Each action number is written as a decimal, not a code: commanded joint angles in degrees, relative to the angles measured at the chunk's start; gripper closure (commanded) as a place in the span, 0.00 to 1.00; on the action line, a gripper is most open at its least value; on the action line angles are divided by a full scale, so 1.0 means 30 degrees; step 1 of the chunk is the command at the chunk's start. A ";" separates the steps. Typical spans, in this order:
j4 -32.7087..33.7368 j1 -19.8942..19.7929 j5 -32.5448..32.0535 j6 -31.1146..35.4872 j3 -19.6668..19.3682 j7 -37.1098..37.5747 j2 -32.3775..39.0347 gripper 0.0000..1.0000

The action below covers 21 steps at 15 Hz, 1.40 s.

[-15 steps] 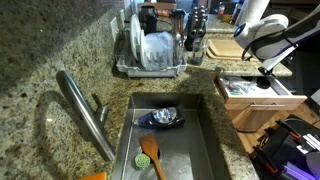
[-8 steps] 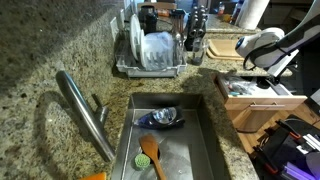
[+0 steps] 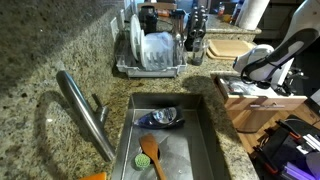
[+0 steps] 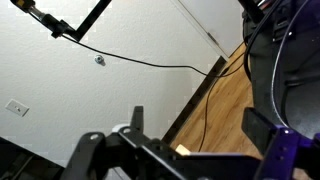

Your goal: Close both the tap and the top drawer

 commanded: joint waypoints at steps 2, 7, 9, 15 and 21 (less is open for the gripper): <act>-0.0002 -0.0027 0.0042 -0.0053 0.0053 0.0024 0.0166 0.00; -0.2441 -0.0865 0.4501 0.2049 -0.0297 0.0622 -0.2176 0.00; -0.3707 -0.1063 0.5581 0.3173 -0.0769 0.0523 -0.2990 0.00; -0.4815 -0.1442 1.0137 0.6214 -0.1436 0.0607 -0.3028 0.00; -0.4183 0.0532 1.1218 1.1822 -0.1410 0.3763 -0.1708 0.00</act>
